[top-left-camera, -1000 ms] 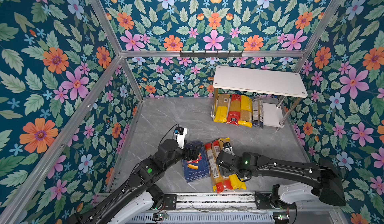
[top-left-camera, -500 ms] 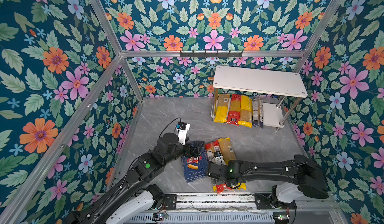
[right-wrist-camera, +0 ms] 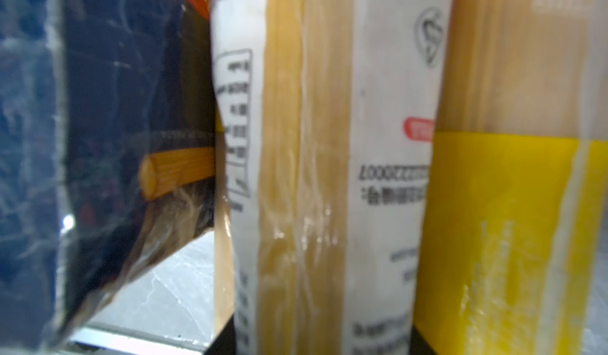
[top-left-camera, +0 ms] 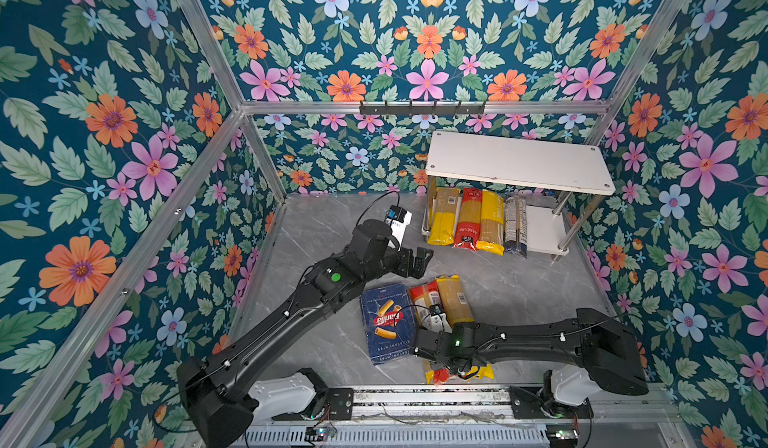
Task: Arrange pasta packages on shelves
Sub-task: Pick up the pasta bag.
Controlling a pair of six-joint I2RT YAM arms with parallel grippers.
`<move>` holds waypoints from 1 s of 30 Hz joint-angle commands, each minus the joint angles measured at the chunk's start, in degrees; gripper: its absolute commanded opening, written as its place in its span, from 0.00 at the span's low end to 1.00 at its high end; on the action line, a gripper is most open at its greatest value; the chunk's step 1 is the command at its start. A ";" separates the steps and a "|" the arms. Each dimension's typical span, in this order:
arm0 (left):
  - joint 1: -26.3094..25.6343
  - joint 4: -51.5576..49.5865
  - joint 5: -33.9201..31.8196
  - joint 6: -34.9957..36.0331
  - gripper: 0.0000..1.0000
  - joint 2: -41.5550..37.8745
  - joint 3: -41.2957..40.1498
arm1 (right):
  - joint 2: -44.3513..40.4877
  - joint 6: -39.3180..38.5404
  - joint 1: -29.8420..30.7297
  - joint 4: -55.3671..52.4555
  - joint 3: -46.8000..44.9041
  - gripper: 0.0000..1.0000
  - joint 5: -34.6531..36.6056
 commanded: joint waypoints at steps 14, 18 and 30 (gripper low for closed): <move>2.95 6.37 8.48 0.88 1.00 12.38 7.04 | -30.97 -1.16 -9.20 -7.58 -8.28 0.34 2.76; 2.96 7.12 7.97 0.90 1.00 15.08 7.73 | -37.74 -5.50 -15.98 -8.92 -8.98 0.33 0.52; 2.96 12.16 13.38 0.63 1.00 21.87 6.80 | -40.38 -16.51 -36.31 -6.99 -7.95 0.28 -4.81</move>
